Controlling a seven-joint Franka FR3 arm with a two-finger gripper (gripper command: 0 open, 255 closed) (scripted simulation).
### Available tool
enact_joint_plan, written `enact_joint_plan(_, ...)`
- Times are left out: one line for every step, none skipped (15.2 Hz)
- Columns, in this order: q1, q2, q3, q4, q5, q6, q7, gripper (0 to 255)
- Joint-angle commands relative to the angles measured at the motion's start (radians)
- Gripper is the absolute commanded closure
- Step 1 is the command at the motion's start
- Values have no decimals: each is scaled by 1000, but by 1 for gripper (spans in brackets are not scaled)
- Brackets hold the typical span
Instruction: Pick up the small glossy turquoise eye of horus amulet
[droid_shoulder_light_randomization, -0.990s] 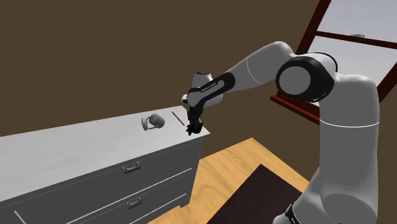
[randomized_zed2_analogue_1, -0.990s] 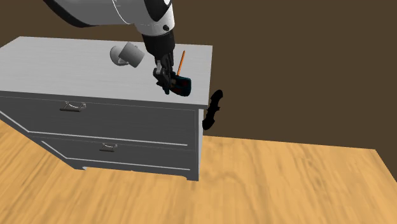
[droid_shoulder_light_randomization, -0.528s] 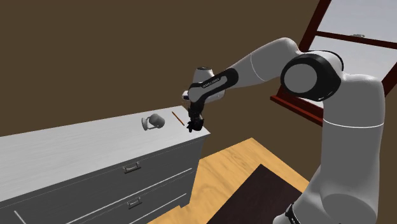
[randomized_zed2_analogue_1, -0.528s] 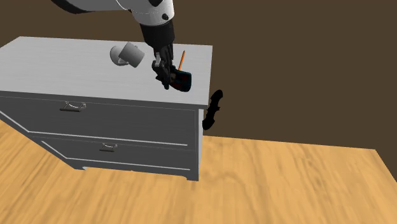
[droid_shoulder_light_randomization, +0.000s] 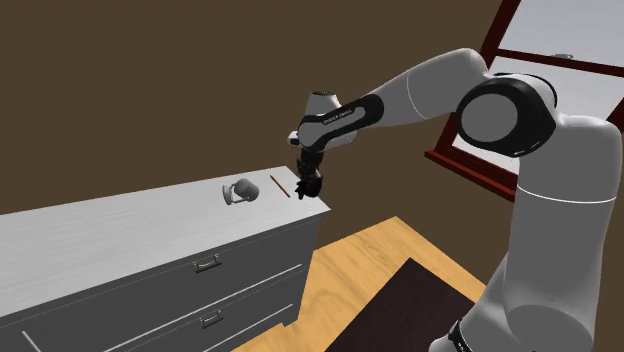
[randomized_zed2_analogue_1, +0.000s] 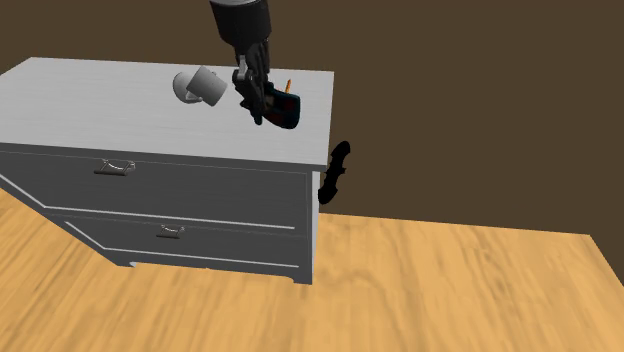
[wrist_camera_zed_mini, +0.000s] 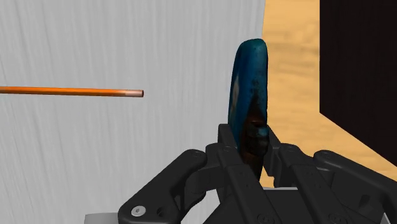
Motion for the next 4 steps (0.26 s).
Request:
enact_joint_plan(1, -12, -1, 10, -3, -21, 2, 255)
enact_joint_plan(2, -19, -2, 14, -5, -33, 3, 255)
enact_joint_plan(2, -20, -2, 15, -5, -34, 3, 255)
enact_joint_plan(2, -20, -2, 15, -5, -34, 3, 255)
